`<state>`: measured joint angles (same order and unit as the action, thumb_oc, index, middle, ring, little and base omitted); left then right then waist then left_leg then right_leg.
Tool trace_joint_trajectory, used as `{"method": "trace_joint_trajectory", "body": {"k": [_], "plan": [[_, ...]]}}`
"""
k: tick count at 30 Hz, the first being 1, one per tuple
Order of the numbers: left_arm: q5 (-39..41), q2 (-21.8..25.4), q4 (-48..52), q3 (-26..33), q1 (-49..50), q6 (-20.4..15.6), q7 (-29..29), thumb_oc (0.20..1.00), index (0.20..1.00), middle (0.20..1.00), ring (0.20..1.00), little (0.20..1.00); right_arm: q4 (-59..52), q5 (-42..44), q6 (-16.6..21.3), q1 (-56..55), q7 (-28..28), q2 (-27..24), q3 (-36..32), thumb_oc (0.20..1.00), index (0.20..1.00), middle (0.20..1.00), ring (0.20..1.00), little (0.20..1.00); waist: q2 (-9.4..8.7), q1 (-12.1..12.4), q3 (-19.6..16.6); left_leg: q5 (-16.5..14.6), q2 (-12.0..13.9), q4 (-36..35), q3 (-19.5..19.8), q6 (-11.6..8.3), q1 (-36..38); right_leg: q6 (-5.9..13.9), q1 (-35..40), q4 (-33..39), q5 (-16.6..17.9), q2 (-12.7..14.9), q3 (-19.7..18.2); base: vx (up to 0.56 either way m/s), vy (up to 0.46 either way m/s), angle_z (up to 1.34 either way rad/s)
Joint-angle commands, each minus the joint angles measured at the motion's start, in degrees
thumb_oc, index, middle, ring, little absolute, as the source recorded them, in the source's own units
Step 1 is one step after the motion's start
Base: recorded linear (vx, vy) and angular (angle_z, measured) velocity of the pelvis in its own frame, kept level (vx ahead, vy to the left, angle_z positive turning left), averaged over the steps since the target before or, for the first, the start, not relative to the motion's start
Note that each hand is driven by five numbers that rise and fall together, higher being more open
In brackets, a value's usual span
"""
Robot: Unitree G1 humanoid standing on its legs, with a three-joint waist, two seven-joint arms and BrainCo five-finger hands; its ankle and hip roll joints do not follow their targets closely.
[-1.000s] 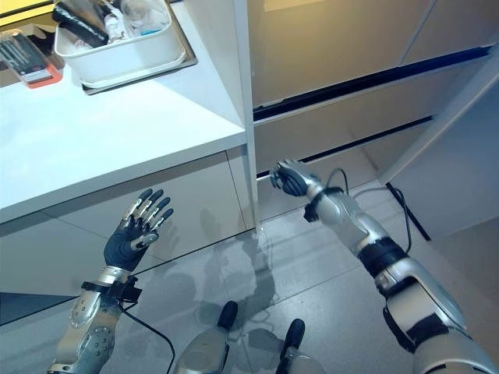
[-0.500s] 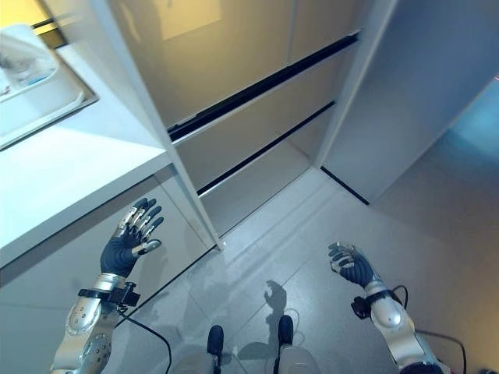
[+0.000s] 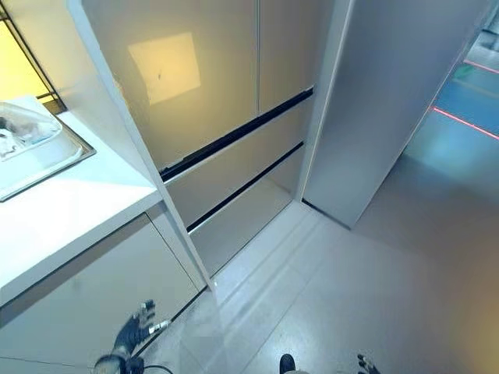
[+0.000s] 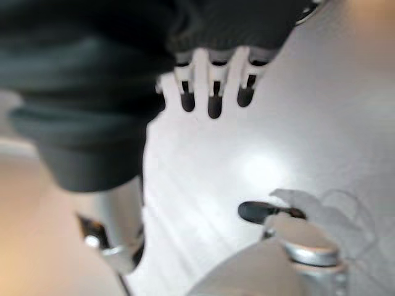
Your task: Take the drinks into the refrigerator
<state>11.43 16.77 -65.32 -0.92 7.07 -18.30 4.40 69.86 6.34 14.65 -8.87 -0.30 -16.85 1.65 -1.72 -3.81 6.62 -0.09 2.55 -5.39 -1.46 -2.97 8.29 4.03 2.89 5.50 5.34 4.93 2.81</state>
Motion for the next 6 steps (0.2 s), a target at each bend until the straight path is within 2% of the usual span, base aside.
{"method": "trace_joint_trajectory", "body": {"k": [1, 3, 6], "plan": [[-6.1, -0.7, -6.2, 2.3, -3.2, 3.6, -2.0, 1.0, 1.0, 1.0, 1.0, 1.0, 1.3, 1.5, -1.2, 3.9, -0.7, -0.6, -0.8, 1.0, 1.0, 1.0, 1.0, 1.0, -0.88, -0.6, 0.4, -4.7, -5.0, 4.8, -0.1, 5.0, -3.2, 1.67, 0.0, -5.0, -5.8, -0.6, 1.8, 0.03, 0.005, -0.06], [-8.1, -2.0, -9.8, 2.5, -3.7, 5.2, -1.5, 1.0, 1.0, 1.0, 1.0, 1.0, 1.9, 0.3, -2.5, 5.3, -0.6, -0.5, 0.5, 1.0, 1.0, 1.0, 1.0, 1.0, -0.75, -0.6, -0.6, -4.7, -5.0, 4.3, -0.4, 4.96, -2.6, 1.63, 0.4, -4.3, -5.3, -0.7, 1.4, 0.05, 0.012, -0.02], [-4.9, -2.9, -10.2, 3.2, -3.7, 5.9, -0.5, 1.0, 1.0, 1.0, 1.0, 1.0, 3.1, 0.6, -3.4, 6.4, 0.1, -0.3, 1.1, 1.0, 1.0, 1.0, 1.0, 1.0, -0.41, -0.4, -1.1, -4.4, -5.0, 3.8, -0.5, 4.82, -2.4, 1.53, 0.7, -3.4, -4.8, -0.7, 1.4, 0.01, 0.003, 0.0]]}}
